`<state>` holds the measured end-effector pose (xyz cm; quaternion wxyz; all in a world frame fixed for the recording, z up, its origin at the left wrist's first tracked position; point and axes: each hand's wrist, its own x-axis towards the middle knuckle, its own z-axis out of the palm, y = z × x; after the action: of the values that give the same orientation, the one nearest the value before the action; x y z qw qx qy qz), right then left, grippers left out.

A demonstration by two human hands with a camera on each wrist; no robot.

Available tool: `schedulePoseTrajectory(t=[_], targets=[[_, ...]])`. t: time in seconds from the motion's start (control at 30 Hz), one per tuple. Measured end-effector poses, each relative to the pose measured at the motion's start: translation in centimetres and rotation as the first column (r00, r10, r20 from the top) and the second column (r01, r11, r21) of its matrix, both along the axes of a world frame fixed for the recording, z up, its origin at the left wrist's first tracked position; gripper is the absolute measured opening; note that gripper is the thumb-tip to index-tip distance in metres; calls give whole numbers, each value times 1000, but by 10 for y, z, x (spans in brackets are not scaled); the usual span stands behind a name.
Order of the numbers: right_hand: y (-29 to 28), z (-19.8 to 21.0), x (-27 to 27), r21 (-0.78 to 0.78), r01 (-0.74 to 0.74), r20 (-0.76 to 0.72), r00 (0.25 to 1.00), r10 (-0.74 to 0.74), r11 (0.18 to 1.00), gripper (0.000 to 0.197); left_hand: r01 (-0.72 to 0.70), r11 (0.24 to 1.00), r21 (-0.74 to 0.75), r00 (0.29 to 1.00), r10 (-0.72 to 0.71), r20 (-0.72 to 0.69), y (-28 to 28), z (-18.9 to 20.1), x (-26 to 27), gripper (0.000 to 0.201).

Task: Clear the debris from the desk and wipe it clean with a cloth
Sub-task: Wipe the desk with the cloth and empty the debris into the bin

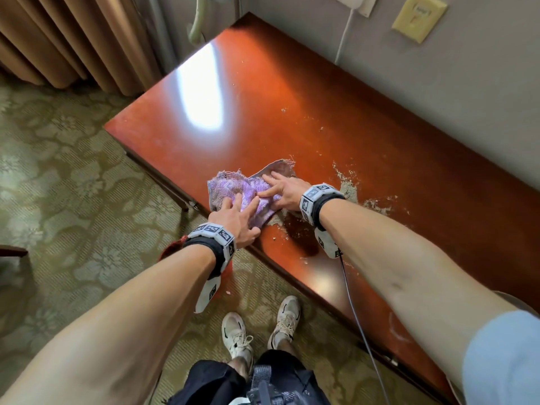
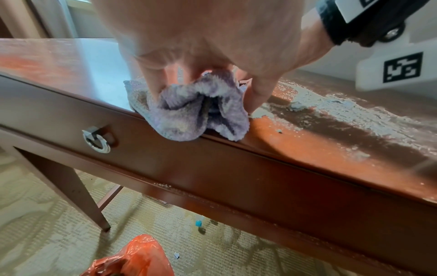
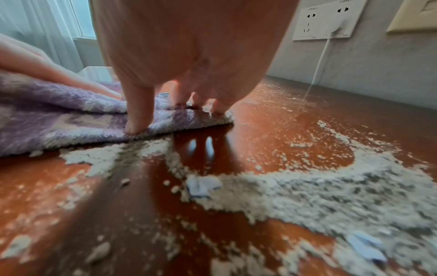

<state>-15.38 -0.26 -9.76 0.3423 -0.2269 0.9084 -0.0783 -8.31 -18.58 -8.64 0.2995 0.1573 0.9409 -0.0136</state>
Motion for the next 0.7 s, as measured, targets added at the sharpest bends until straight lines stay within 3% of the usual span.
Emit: schedulePoseTrajectory(t=[0.2, 0.4, 0.7], targets=[[30, 3, 7, 7, -60, 9, 998, 60, 998, 55, -18, 1000, -8, 1000, 18, 8, 34, 5, 20, 79], [80, 4, 15, -11, -94, -14, 996, 94, 996, 48, -41, 996, 81, 999, 39, 19, 90, 3, 41, 79], [134, 7, 33, 62, -154, -77, 984, 159, 986, 38, -55, 994, 98, 989, 40, 143, 149, 6, 53, 75]])
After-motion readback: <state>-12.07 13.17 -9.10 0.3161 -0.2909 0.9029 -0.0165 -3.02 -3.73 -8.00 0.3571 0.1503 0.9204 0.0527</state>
